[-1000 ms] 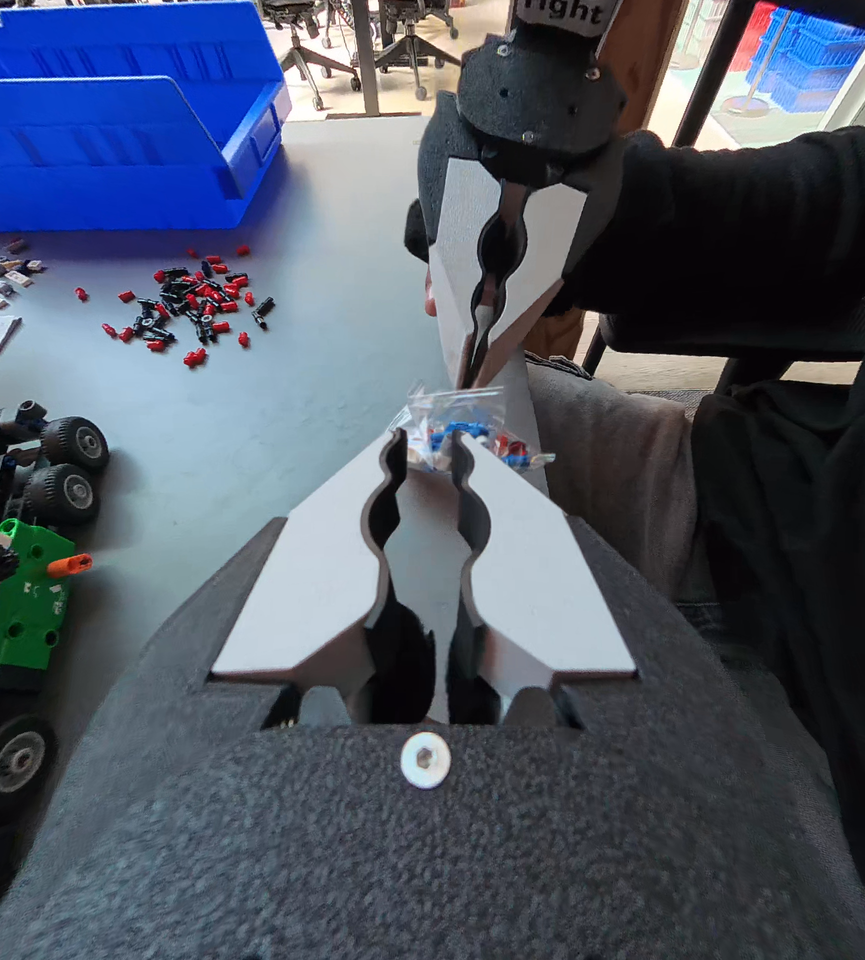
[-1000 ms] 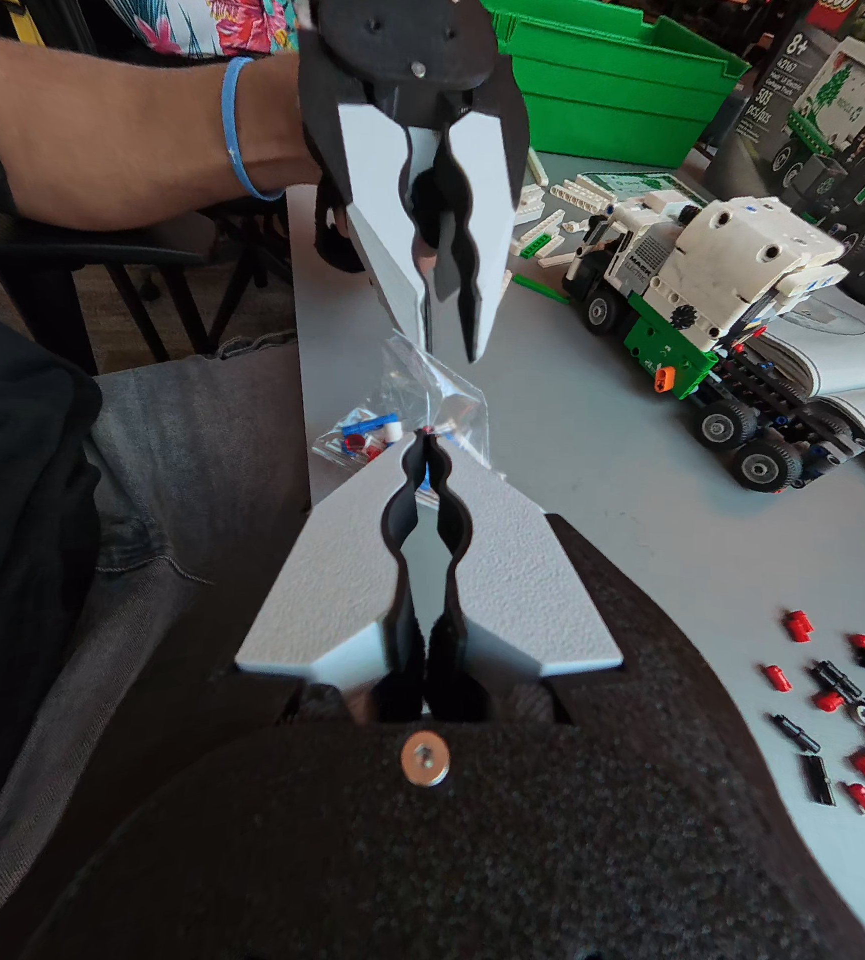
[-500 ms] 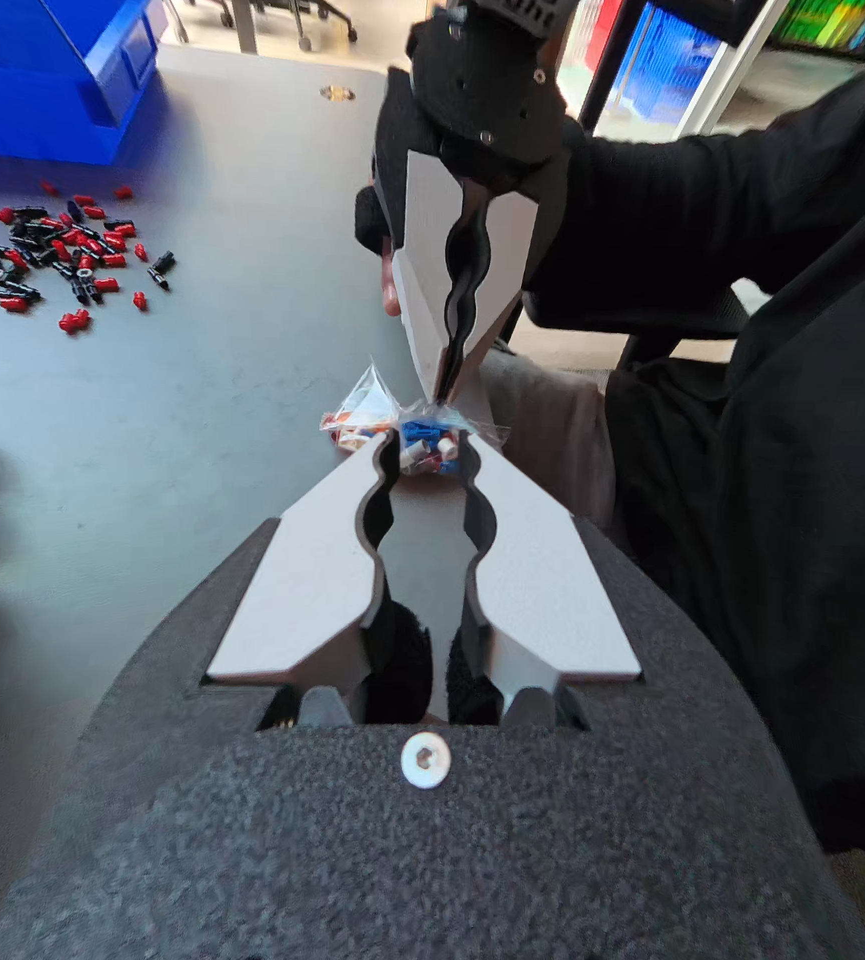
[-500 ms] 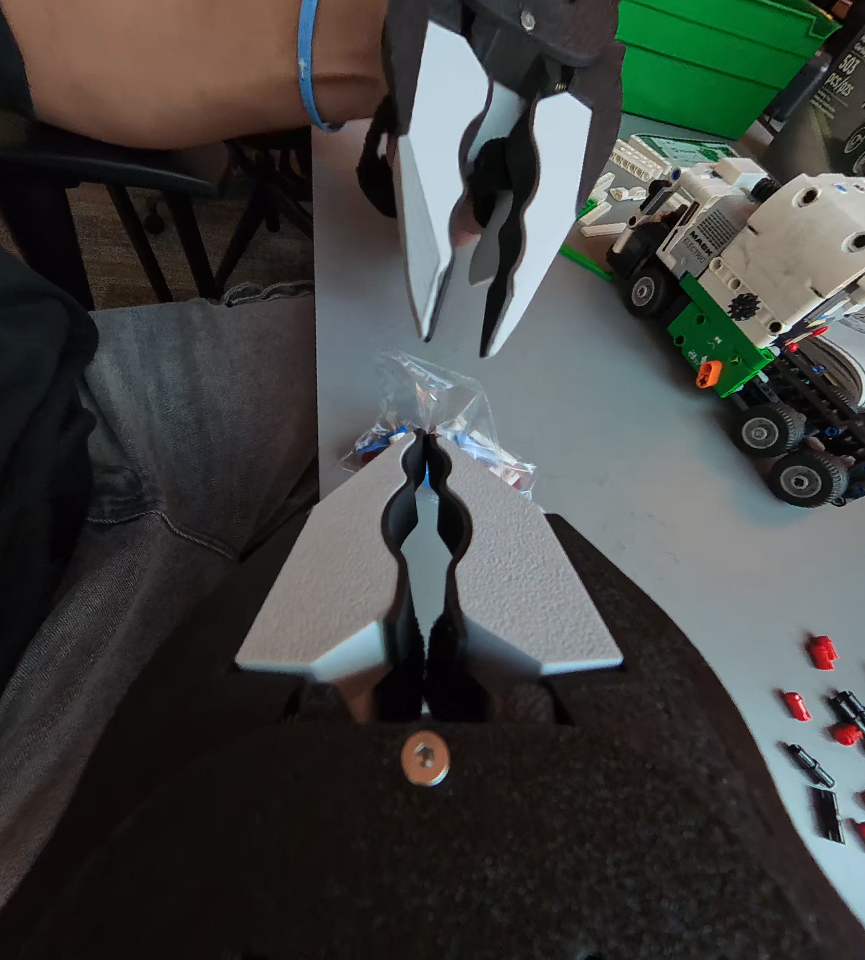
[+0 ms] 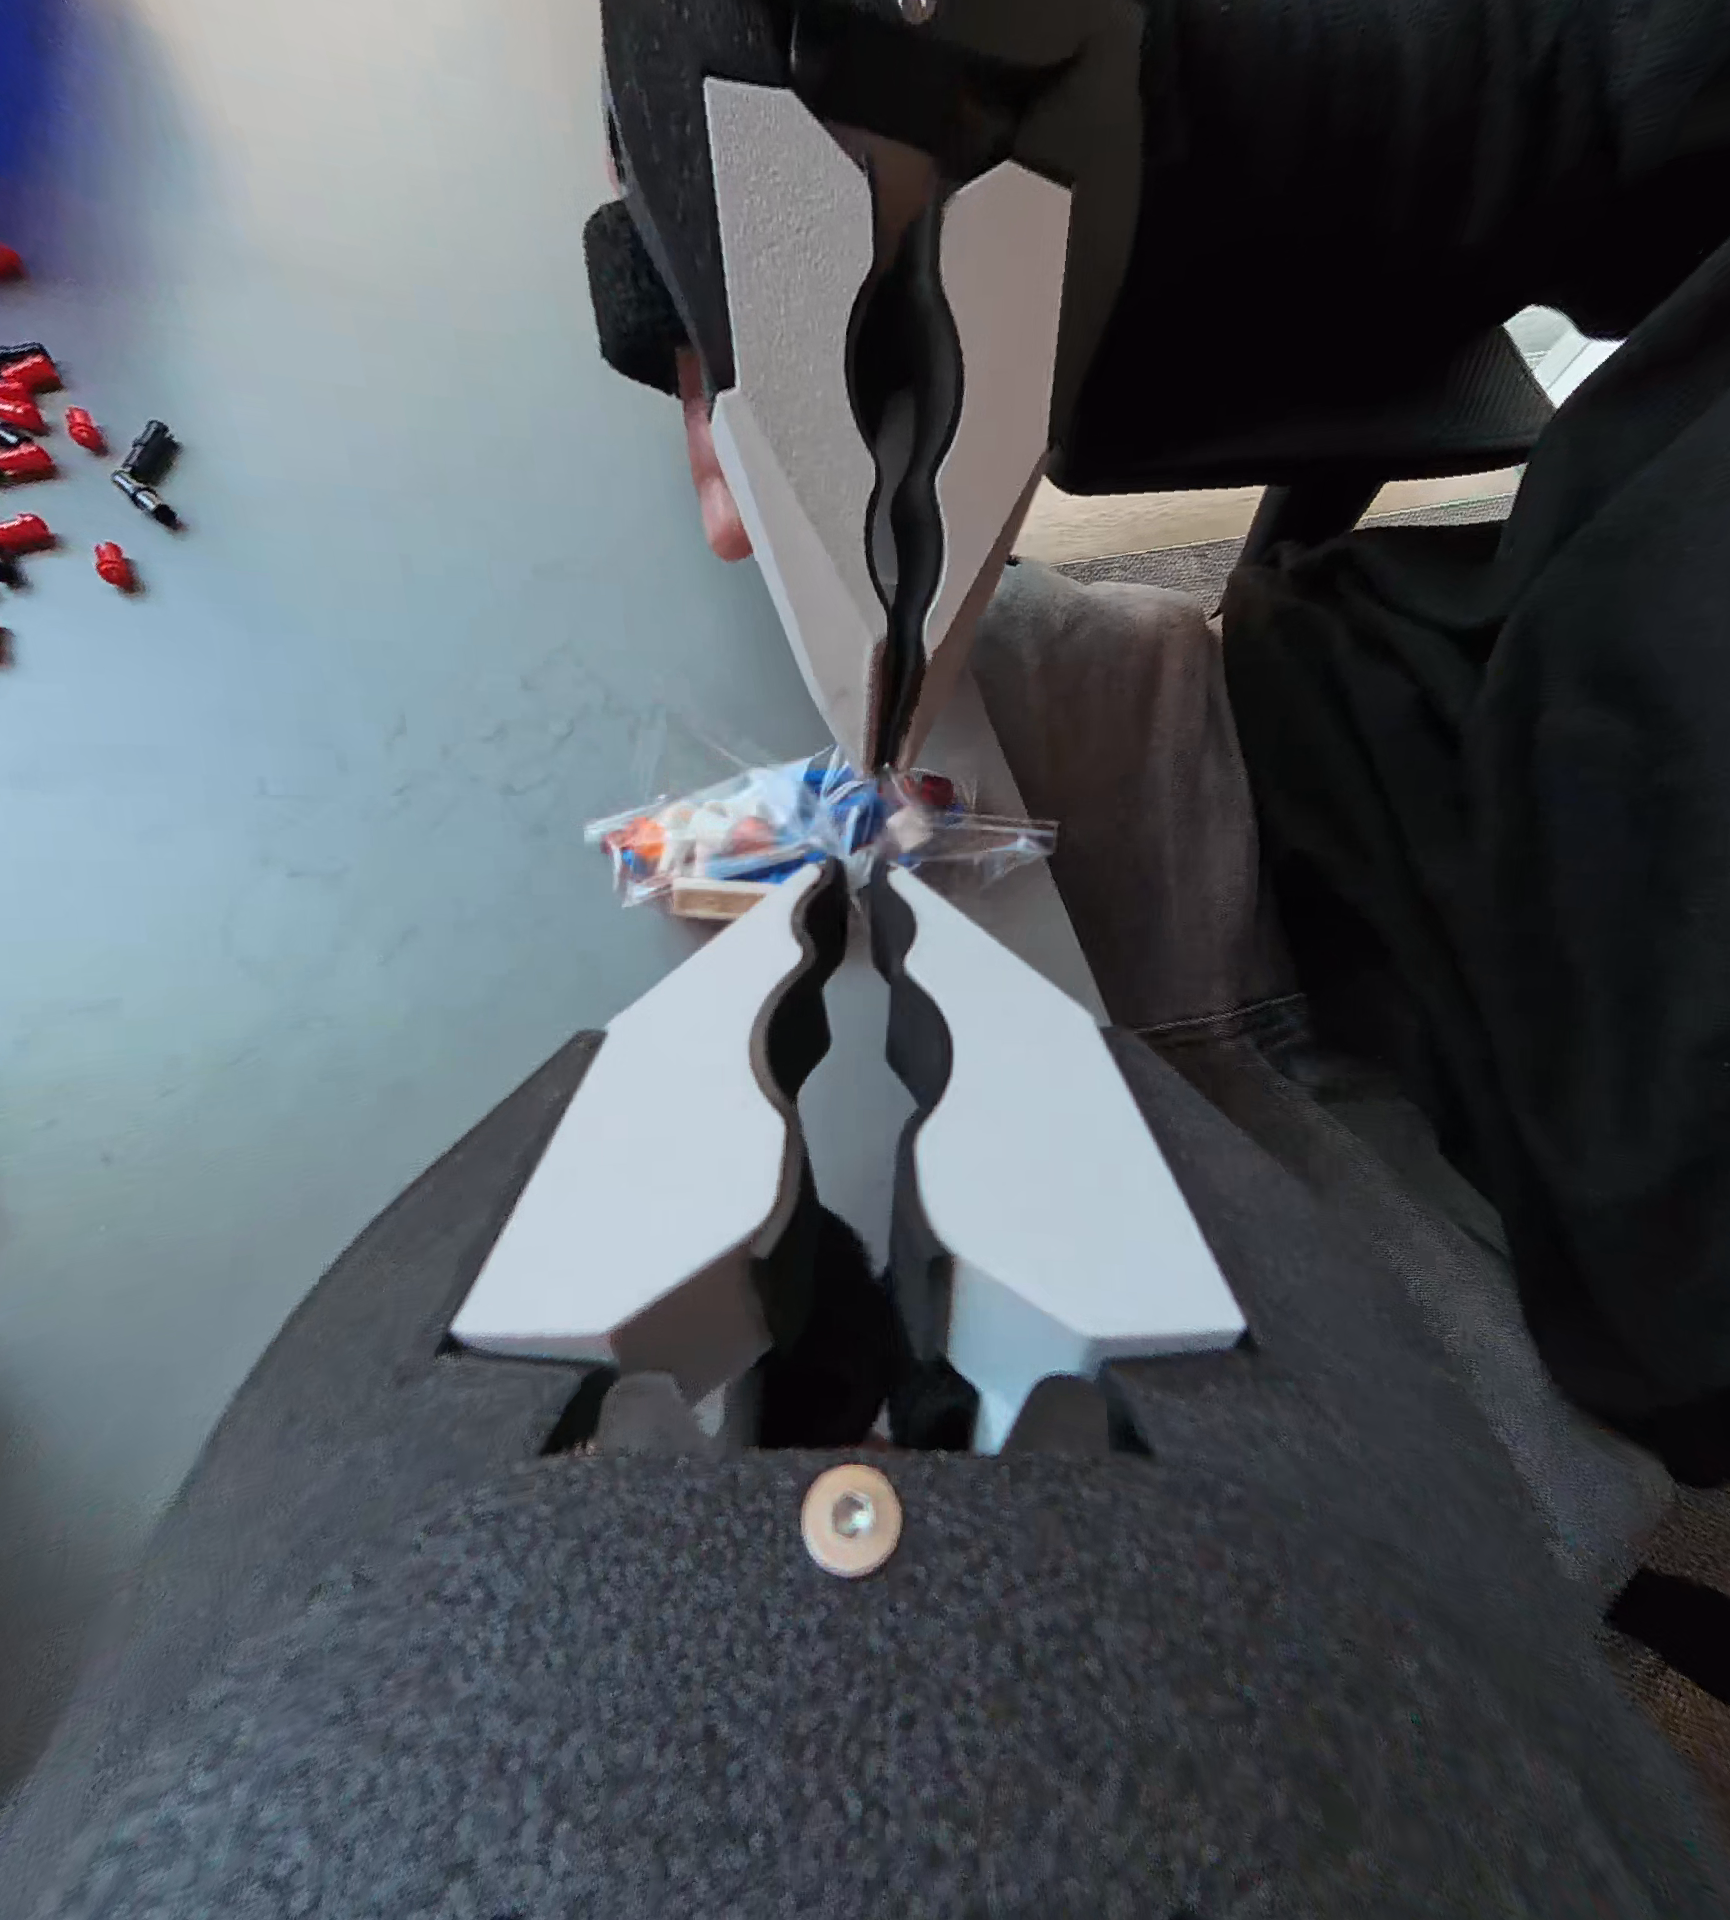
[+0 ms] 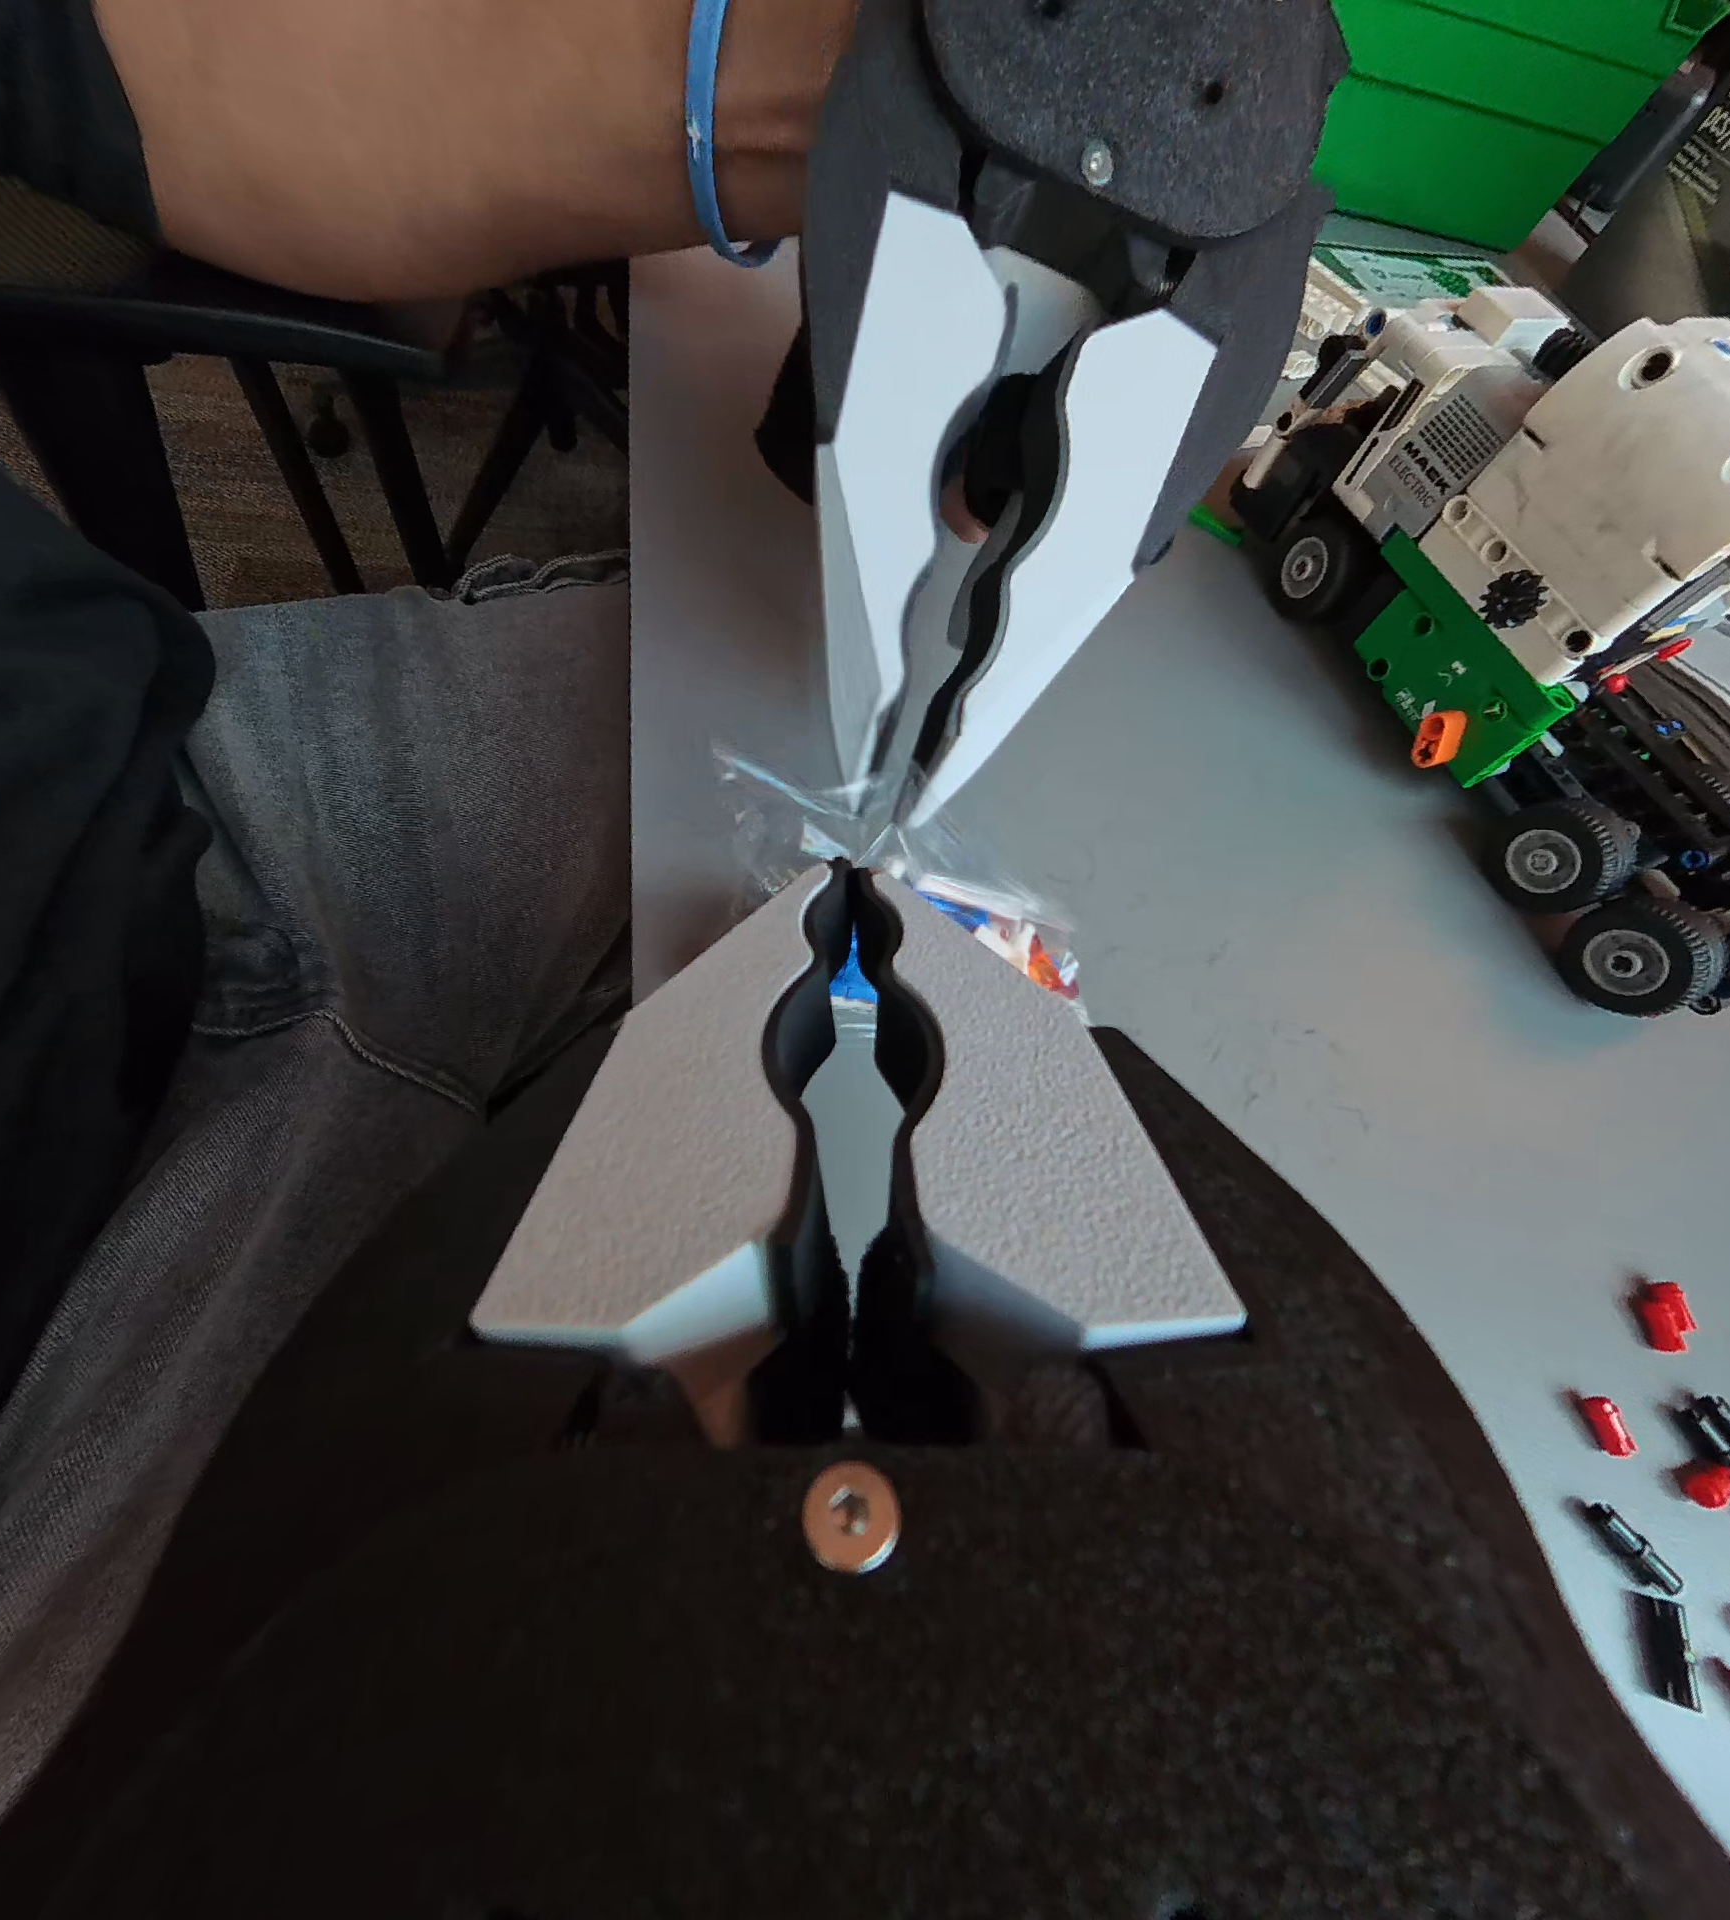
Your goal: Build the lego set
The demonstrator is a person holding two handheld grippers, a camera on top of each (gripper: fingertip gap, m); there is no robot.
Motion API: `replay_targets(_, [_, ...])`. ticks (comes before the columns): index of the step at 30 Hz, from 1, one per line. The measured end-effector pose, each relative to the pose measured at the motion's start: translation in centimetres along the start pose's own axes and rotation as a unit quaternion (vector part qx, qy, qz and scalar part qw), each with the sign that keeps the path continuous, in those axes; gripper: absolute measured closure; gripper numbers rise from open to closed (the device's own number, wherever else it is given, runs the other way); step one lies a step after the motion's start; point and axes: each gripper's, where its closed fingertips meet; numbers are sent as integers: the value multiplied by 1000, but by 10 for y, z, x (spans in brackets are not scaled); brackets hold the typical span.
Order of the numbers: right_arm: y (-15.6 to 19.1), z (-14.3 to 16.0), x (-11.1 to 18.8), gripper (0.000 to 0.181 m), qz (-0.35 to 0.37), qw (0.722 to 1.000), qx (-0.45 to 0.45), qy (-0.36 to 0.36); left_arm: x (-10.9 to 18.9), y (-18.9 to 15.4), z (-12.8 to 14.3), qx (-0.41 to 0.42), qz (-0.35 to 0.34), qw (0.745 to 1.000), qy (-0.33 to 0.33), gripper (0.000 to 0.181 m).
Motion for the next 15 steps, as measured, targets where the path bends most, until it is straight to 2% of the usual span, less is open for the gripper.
replay_targets(7, [-2,-7,10,180,4,999,-44,-25,2,3,-6,-5,-13,1000,-5,181])
replay_targets(9, [-5,-14,18,168,5,997,-67,-39,3,2,-5,-13,-18,1000,6,181])
replay_targets(11, [-5,-20,22,168,-12,994,-94,-50,3,1,-5,-18,-23,1000,10,181])
replay_targets(15, [-3,-10,11,169,-32,993,-111,-19,2,-2,-7,-24,-25,999,13,181])
Point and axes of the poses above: each gripper's, where its closed fingertips meet, x back along the fingers, z out of its underside, y = z × x across the jaws, and after that the axes turned 2 degrees about x, right-handed
